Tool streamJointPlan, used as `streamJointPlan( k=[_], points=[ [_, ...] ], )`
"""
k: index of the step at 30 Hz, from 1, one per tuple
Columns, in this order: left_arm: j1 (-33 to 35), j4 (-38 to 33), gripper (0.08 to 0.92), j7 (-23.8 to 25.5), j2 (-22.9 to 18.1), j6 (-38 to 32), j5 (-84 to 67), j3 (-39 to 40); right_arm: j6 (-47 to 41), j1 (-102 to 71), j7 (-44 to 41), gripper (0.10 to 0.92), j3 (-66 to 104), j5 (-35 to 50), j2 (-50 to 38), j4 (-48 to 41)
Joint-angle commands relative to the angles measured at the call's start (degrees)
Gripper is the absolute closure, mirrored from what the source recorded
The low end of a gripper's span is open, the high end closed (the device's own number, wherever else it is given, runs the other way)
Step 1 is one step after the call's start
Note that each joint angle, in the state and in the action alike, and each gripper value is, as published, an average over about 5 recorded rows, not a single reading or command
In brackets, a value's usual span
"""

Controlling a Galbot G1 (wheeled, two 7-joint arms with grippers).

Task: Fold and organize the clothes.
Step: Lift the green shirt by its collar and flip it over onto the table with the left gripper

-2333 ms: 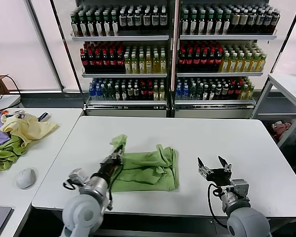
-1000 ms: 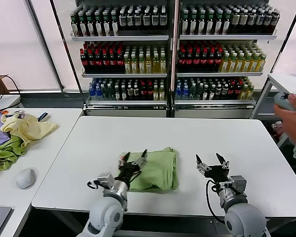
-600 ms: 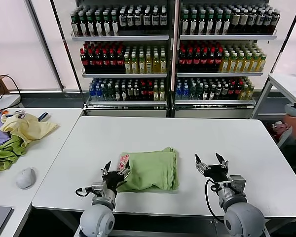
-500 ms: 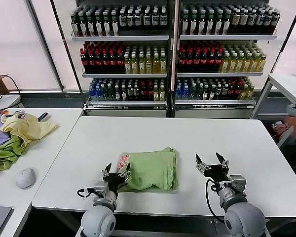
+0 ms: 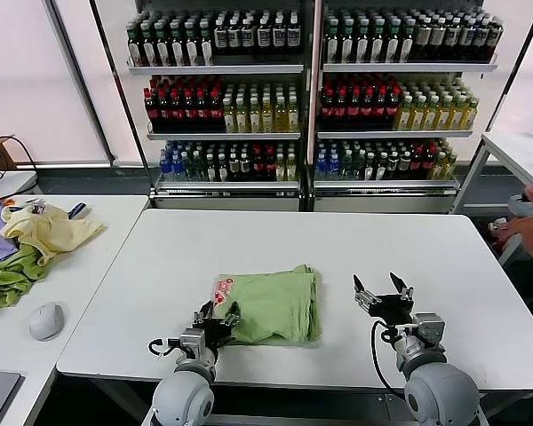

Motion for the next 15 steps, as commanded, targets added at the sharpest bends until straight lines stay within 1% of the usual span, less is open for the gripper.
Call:
streamJointPlan(
  k=[1,9,13,15],
  points=[
    [-0.1,0.8,0.44,-0.1,0.2,3.1,-6.4,-0.8,0.0,-0.1,0.0,0.203,0.1,0.0,0.1,0.2],
    [-0.4,-1.6,0.666,-0.4,0.6,1.6,-22.2,-6.4,0.0,-0.2,0.1,0.203,-0.1,0.0,0.3,0.4],
    [-0.2,-4.6,0.787,-0.5,1.7,0.5,-27.8,-12.6,0.0,-0.1,0.0,0.203,-0.2,0.0,0.2,0.6],
    [0.1,-6.3,0.835,-0.5,2.8,0.5,-30.7,-16.2,0.0,0.0,0.0,0.203,-0.3,0.1,0.1,0.6]
  ],
)
